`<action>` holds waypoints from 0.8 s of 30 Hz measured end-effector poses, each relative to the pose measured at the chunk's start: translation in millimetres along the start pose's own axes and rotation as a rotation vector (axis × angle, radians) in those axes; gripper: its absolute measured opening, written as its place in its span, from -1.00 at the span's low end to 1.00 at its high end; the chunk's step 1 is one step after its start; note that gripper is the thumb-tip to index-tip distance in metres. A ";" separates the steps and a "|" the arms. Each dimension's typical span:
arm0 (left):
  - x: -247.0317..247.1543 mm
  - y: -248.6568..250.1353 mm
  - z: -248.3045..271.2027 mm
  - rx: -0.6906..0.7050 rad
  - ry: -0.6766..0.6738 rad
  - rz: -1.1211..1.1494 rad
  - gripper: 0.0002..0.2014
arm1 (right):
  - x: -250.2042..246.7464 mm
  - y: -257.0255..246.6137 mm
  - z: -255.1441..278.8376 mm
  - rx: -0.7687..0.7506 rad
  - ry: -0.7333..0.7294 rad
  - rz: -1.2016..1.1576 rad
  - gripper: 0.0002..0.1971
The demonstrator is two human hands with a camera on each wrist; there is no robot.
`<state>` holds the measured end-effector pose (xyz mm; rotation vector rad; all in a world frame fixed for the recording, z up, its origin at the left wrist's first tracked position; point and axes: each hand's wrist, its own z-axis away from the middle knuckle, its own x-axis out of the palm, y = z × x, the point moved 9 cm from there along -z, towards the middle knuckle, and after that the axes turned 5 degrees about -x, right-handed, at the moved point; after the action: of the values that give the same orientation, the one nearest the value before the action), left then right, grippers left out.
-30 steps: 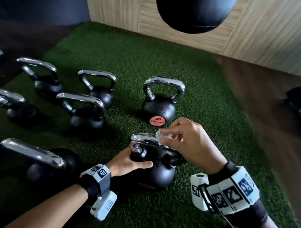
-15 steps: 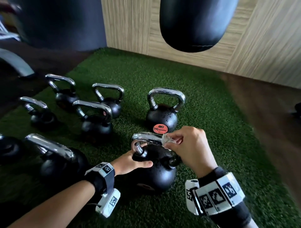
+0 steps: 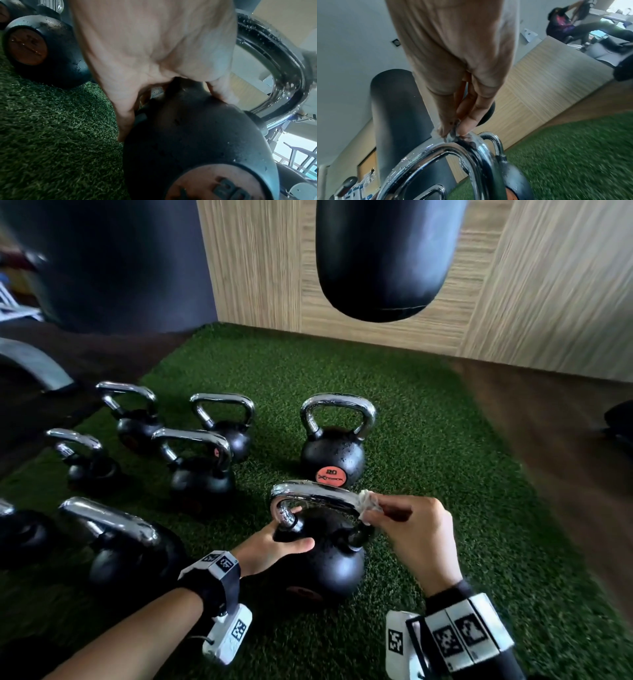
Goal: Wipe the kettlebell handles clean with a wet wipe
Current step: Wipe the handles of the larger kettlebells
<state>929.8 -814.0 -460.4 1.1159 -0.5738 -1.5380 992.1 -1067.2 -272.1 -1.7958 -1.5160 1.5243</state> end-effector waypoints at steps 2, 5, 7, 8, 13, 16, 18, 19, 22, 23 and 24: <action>-0.4 -1.5 1.8 -0.014 0.019 -0.001 -0.31 | -3.0 13.8 8.0 0.032 -0.009 -0.090 -0.58; -0.5 -2.1 3.2 -0.021 0.031 0.000 -0.31 | -2.7 33.6 16.7 0.092 -0.012 -0.203 -0.54; -1.0 -1.4 4.5 -0.031 0.030 -0.009 -0.30 | -1.5 42.0 18.3 0.109 0.018 -0.203 -0.65; -1.2 -1.0 5.1 -0.036 0.027 -0.016 -0.30 | -1.6 46.6 19.0 0.128 0.043 -0.194 -0.70; -6.7 6.9 14.3 -0.064 0.050 -0.136 -0.11 | 12.1 80.3 29.3 0.276 0.015 -0.247 -0.73; -9.6 16.5 20.4 -0.066 0.073 -0.276 0.10 | 35.6 98.8 40.9 0.386 -0.062 -0.268 -0.77; -9.5 23.3 27.4 -0.087 0.077 -0.391 0.10 | 49.2 104.9 48.6 0.423 -0.068 -0.269 -0.81; -9.2 26.9 31.2 -0.105 0.075 -0.452 0.08 | 53.1 107.0 51.0 0.438 -0.061 -0.282 -0.82; -11.3 38.6 45.2 -0.172 0.061 -0.709 -0.05 | 54.2 109.6 50.5 0.466 -0.086 -0.316 -0.82; -13.8 45.5 50.6 -0.175 0.065 -0.815 -0.18 | 50.9 108.9 48.7 0.458 -0.116 -0.297 -0.82; -16.4 54.9 55.7 -0.155 0.076 -0.899 -0.34 | 46.9 106.4 46.4 0.440 -0.158 -0.263 -0.83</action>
<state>906.8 -825.4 -384.7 1.3867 0.1516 -2.2295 997.9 -1083.4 -396.1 -1.2074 -1.2906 1.7281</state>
